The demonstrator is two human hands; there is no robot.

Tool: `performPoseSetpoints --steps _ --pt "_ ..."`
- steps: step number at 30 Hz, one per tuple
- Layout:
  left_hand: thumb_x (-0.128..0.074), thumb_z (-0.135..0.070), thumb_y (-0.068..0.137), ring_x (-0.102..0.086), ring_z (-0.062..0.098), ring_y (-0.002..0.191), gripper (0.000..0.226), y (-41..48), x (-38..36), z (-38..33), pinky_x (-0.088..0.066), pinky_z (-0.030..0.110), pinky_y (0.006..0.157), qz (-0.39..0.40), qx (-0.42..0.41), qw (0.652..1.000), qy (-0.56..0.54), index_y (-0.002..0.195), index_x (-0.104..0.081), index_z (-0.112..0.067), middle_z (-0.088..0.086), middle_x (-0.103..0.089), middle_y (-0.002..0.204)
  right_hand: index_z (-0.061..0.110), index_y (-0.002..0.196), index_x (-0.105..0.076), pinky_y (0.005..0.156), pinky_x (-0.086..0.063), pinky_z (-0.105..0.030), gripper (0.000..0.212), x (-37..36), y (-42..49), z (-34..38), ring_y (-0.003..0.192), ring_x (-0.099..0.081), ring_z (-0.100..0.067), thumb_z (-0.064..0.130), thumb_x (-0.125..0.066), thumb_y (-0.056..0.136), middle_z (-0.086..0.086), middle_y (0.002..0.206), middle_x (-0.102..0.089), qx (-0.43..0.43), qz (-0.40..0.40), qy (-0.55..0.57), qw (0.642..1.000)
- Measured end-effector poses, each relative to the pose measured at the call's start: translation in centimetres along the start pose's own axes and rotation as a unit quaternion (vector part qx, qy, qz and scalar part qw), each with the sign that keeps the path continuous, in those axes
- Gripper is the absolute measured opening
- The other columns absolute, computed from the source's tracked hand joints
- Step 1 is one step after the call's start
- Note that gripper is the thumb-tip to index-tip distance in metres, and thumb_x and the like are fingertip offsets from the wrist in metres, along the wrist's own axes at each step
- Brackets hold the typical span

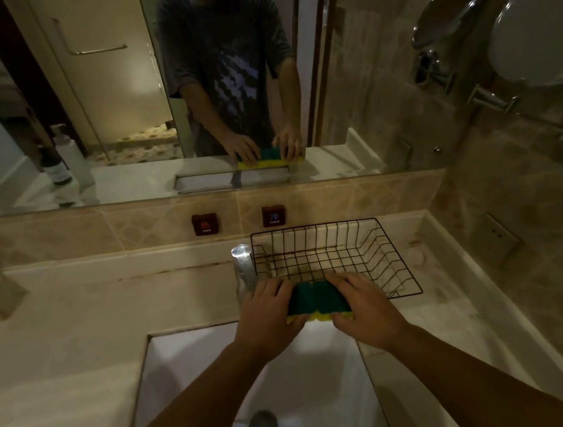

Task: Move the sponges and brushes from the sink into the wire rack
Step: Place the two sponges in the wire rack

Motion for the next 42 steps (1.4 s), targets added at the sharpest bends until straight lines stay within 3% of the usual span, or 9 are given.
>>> performPoseSetpoints --steps 7,11,15,18,21,26,31,38,42 --pt "-0.058 -0.057 0.082 -0.044 0.015 0.118 0.06 4.4 -3.0 -0.9 -0.041 0.035 0.1 0.039 0.027 0.999 0.012 0.134 -0.044 -0.03 -0.005 -0.051 0.131 0.025 0.141 -0.035 0.097 -0.042 -0.036 0.07 -0.8 2.7 -5.8 0.117 -0.043 -0.016 0.042 -0.064 0.08 0.0 0.132 -0.049 -0.001 0.025 0.059 0.998" --pt "-0.065 -0.053 0.079 -0.047 0.013 0.11 0.056 7.0 -4.9 -0.7 -0.043 0.027 0.09 0.034 0.041 0.999 0.008 0.127 -0.049 -0.028 -0.005 -0.055 0.122 0.028 0.127 -0.04 0.082 -0.045 -0.032 0.062 -1.5 4.9 -8.5 0.102 -0.047 -0.014 0.042 -0.069 0.074 0.002 0.114 -0.054 -0.015 0.029 0.077 0.996" --pt "-0.068 -0.048 0.079 -0.05 0.017 0.108 0.053 9.6 -6.4 -0.1 -0.049 0.037 0.088 0.05 0.034 0.998 0.012 0.123 -0.053 -0.023 -0.002 -0.057 0.119 0.031 0.123 -0.038 0.078 -0.043 -0.028 0.063 -2.8 7.1 -10.7 0.1 -0.044 -0.012 0.043 -0.072 0.071 0.005 0.112 -0.047 -0.028 0.049 0.089 0.994" --pt "-0.07 -0.044 0.079 -0.048 0.017 0.112 0.055 11.0 -7.3 0.8 -0.048 0.037 0.091 0.063 0.05 0.997 0.017 0.126 -0.05 -0.024 -0.002 -0.055 0.122 0.028 0.119 -0.039 0.076 -0.051 -0.032 0.061 -3.8 8.7 -12.1 0.096 -0.047 -0.015 0.044 -0.072 0.07 0.002 0.111 -0.045 -0.027 0.061 0.081 0.994" --pt "-0.072 -0.039 0.08 -0.047 0.018 0.118 0.058 11.9 -8.3 1.7 -0.048 0.039 0.097 0.081 0.086 0.993 0.014 0.129 -0.045 -0.025 -0.001 -0.053 0.128 0.027 0.106 -0.041 0.069 -0.047 -0.03 0.051 -4.8 10.6 -13.0 0.094 -0.048 -0.016 0.044 -0.071 0.068 0.003 0.104 -0.044 -0.003 0.072 0.065 0.995" --pt "-0.073 -0.034 0.079 -0.043 0.02 0.127 0.06 13.7 -9.7 3.4 -0.047 0.045 0.103 0.104 0.124 0.987 0.001 0.13 -0.043 -0.026 0.0 -0.05 0.135 0.024 0.105 -0.044 0.083 -0.049 -0.034 0.047 -6.6 13.2 -13.7 0.102 -0.047 -0.017 0.036 -0.074 0.071 -0.001 0.113 -0.048 0.014 0.081 0.049 0.995" --pt "-0.071 -0.027 0.083 -0.041 0.021 0.128 0.06 15.9 -10.8 5.0 -0.042 0.039 0.106 0.122 0.12 0.985 0.002 0.135 -0.042 -0.021 0.003 -0.048 0.136 0.017 0.11 -0.043 0.086 -0.049 -0.034 0.049 -8.0 14.8 -15.2 0.104 -0.046 -0.02 0.036 -0.074 0.077 -0.005 0.122 -0.037 0.035 0.079 0.058 0.995" --pt "-0.067 -0.031 0.088 -0.033 0.024 0.139 0.07 17.9 -12.1 6.2 -0.025 0.045 0.119 0.153 0.143 0.977 0.046 0.148 -0.031 -0.02 0.004 -0.04 0.149 0.015 0.104 -0.051 0.076 -0.046 -0.032 0.048 -10.5 16.1 -16.2 0.098 -0.047 -0.021 0.041 -0.078 0.075 -0.005 0.115 -0.043 0.04 0.065 0.066 0.995" --pt "-0.065 -0.032 0.089 -0.037 0.023 0.135 0.066 17.6 -12.7 6.8 -0.026 0.043 0.118 0.119 0.157 0.98 0.03 0.146 -0.034 -0.02 0.004 -0.045 0.145 0.008 0.105 -0.056 0.076 -0.048 -0.039 0.047 -10.9 16.5 -15.9 0.096 -0.051 -0.028 0.045 -0.068 0.078 -0.012 0.115 -0.05 0.064 0.054 0.071 0.994"
Point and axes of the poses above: each hand's wrist, its own y-axis towards the middle knuckle, its own x-axis out of the back of the hand, z = x × y, the point moved 2 cm from there along y, towards the middle knuckle
